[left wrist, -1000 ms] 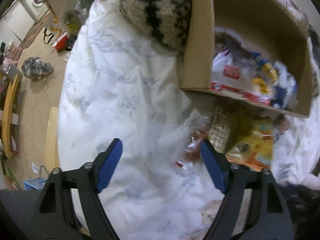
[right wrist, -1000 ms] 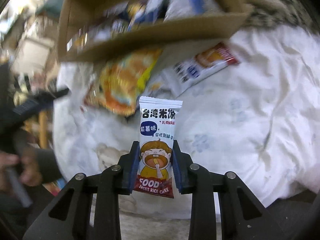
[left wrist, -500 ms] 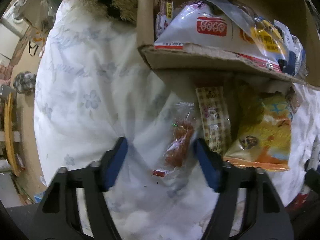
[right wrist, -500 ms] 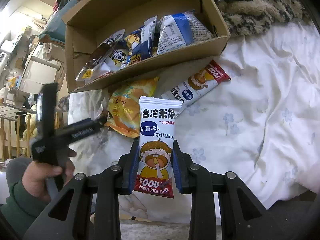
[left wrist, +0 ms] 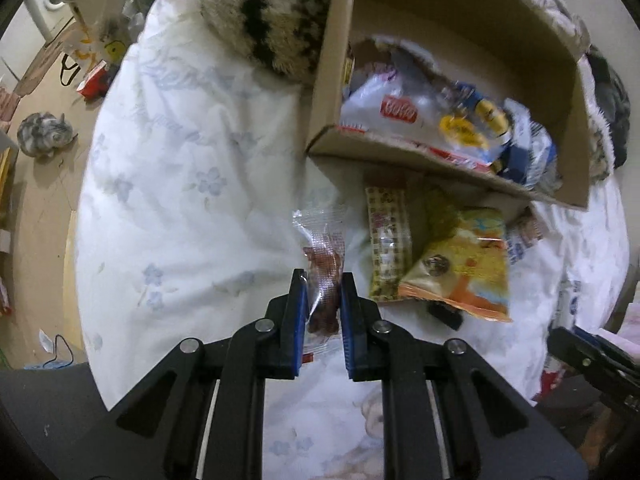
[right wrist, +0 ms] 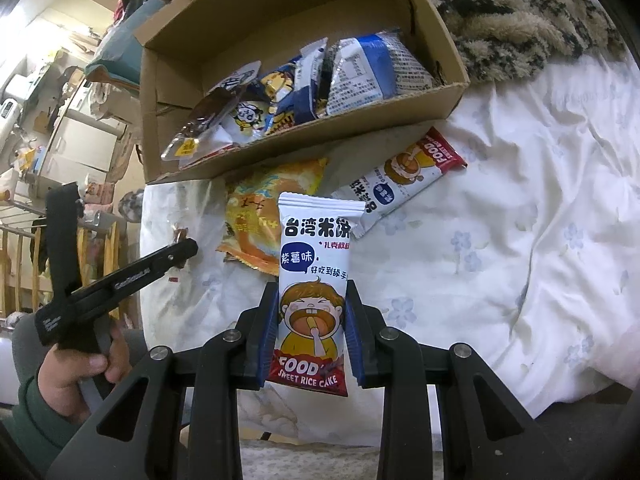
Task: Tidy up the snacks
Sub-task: 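Grasp the clear wrapped snack with the left gripper while the right gripper holds the bar, then move both held snacks over the box and release them inside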
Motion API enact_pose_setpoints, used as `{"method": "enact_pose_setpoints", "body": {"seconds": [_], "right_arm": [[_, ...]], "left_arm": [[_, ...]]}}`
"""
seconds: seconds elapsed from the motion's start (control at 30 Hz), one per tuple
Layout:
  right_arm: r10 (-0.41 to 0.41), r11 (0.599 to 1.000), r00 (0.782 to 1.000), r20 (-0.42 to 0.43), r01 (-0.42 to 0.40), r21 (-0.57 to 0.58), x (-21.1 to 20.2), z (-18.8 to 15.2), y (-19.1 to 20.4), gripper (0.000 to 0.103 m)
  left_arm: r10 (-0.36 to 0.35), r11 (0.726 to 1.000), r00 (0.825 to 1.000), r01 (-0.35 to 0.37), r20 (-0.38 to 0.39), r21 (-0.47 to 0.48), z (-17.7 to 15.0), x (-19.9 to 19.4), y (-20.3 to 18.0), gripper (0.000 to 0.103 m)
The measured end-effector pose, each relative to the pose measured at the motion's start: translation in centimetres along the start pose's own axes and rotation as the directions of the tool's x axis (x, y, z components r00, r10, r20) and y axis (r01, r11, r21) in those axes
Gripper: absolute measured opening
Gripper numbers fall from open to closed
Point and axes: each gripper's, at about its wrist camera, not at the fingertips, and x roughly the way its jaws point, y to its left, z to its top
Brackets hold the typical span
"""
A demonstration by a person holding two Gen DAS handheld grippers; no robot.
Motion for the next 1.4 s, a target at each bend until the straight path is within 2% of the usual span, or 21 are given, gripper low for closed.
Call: {"method": "enact_pose_setpoints", "body": {"seconds": [0.2, 0.3, 0.43, 0.6, 0.73, 0.93, 1.2, 1.4], "right_arm": [[0.032, 0.999, 0.999, 0.033, -0.031, -0.024, -0.9, 0.0, 0.9, 0.032], [0.057, 0.998, 0.997, 0.048, -0.055, -0.039, -1.4, 0.2, 1.5, 0.032], [0.091, 0.994, 0.993, 0.073, -0.086, -0.062, -2.2, 0.9, 2.2, 0.032], [0.109, 0.991, 0.987, 0.118, -0.099, -0.086, -3.5, 3.4, 2.4, 0.032], [0.125, 0.991, 0.978, 0.17, -0.113, -0.074, -5.1, 5.9, 1.7, 0.032], [0.091, 0.994, 0.971, 0.221, -0.075, -0.079, -6.4, 9.4, -0.2, 0.032], [0.063, 0.992, 0.963, 0.264, -0.031, -0.124, -6.1, 13.7, -1.0, 0.032], [0.036, 0.989, 0.964, 0.262, 0.003, -0.15, -4.9, 15.5, -0.6, 0.032]], "left_arm": [[0.013, 0.999, 0.992, -0.018, 0.123, 0.035, -1.6, -4.5, 0.1, 0.013], [0.02, 0.999, 0.984, -0.027, 0.176, 0.039, -0.5, -6.3, 0.3, 0.013], [-0.01, 1.0, 0.975, 0.005, 0.221, 0.022, 1.3, -8.3, 0.4, 0.013], [-0.031, 0.998, 0.97, 0.019, 0.241, 0.053, 2.9, -9.3, -1.3, 0.013], [-0.025, 0.996, 0.966, 0.003, 0.256, 0.086, 4.3, -9.5, -2.9, 0.013], [-0.033, 0.991, 0.963, -0.003, 0.268, 0.134, 7.0, -9.0, -5.5, 0.013], [-0.031, 0.981, 0.962, -0.023, 0.273, 0.193, 10.1, -7.5, -9.0, 0.013], [-0.015, 0.976, 0.964, -0.043, 0.264, 0.214, 11.7, -5.8, -10.5, 0.013]]}}
